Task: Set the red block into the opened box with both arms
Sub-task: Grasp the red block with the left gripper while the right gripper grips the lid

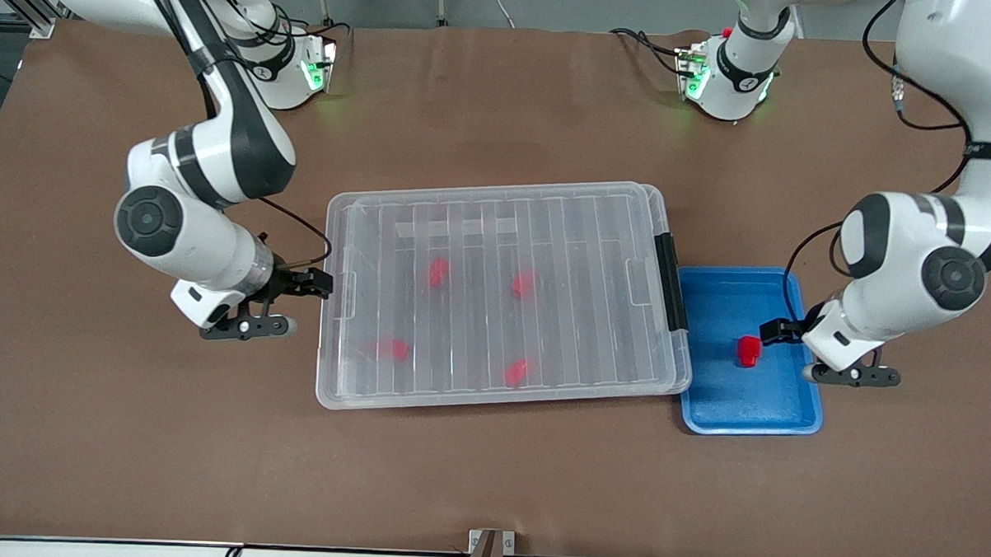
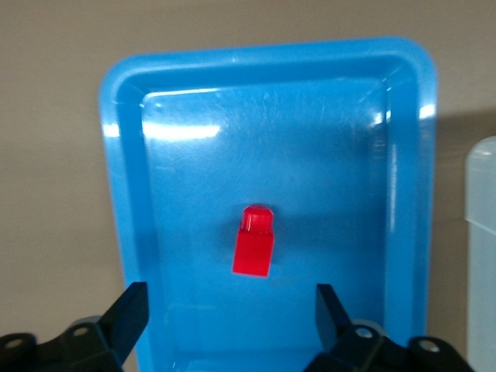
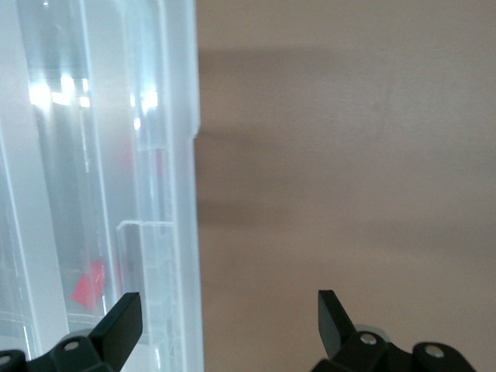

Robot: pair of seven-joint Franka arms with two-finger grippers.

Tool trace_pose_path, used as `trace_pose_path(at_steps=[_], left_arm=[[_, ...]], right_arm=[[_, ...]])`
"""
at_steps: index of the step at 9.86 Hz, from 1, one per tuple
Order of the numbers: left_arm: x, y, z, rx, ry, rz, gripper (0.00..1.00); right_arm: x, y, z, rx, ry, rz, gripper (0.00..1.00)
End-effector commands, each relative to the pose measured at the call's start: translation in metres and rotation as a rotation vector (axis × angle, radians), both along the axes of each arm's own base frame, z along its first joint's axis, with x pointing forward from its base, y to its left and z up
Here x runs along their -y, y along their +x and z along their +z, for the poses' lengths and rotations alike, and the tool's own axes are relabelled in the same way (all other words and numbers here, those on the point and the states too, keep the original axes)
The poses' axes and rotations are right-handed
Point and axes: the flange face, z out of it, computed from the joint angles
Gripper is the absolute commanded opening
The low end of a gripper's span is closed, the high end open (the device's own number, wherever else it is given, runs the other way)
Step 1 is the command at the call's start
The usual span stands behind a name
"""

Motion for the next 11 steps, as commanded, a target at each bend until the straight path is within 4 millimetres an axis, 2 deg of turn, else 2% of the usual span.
trace_pose_path(at_steps=[1, 4, 5, 8, 9, 11], left_arm=[[0.002, -0.002, -0.050, -0.054, 0.008, -0.007, 0.85], [0.002, -0.003, -0.088, -0.056, 0.000, -0.007, 0.72], [0.003, -0.004, -0.099, -0.065, -0.002, -0.008, 0.65], [0.005, -0.007, -0.117, -0.083, -0.014, 0.002, 0.49], [0.006, -0.007, -0.121, -0.089, -0.014, -0.001, 0.41], [0.009, -0.007, -0.117, -0.092, -0.016, -0.016, 0.16]], right_arm=[[-0.003, -0.005, -0.020, 0.023, -0.035, 0.018, 1.00], [0.003, -0.003, -0.041, 0.048, -0.048, 0.028, 1.00], [0.005, -0.001, -0.042, 0.053, -0.051, 0.029, 1.00], [0.014, 0.001, -0.046, 0.051, -0.075, 0.041, 1.00], [0.015, 0.001, -0.046, 0.057, -0.093, 0.054, 1.00], [0.025, 0.002, -0.047, 0.047, -0.113, 0.091, 1.00]])
